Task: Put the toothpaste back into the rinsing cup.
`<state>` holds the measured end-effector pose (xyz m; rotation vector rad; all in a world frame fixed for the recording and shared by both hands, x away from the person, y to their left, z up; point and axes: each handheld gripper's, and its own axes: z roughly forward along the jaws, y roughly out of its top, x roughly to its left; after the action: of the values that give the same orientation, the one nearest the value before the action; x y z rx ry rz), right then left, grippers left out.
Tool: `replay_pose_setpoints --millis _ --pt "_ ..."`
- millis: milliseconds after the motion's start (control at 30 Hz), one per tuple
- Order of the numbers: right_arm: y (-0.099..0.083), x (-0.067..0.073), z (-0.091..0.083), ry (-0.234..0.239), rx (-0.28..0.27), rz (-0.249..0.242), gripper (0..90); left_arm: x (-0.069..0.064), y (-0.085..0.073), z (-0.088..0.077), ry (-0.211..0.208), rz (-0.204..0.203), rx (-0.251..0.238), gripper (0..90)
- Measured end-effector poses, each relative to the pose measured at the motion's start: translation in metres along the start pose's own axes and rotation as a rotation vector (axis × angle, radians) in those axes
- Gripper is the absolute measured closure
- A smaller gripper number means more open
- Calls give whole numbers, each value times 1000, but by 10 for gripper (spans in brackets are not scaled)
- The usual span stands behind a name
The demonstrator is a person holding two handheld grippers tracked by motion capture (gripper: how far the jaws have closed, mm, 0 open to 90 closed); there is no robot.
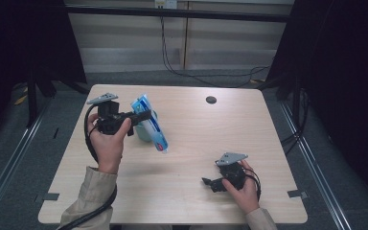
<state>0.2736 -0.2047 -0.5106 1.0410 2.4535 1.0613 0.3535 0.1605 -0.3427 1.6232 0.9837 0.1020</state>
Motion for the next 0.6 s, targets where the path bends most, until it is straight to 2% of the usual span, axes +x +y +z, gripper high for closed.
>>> replay_pose_setpoints --millis 600 --pt "0 -1 0 -1 -7 -2 138 2 18 -1 23 2 -9 754"
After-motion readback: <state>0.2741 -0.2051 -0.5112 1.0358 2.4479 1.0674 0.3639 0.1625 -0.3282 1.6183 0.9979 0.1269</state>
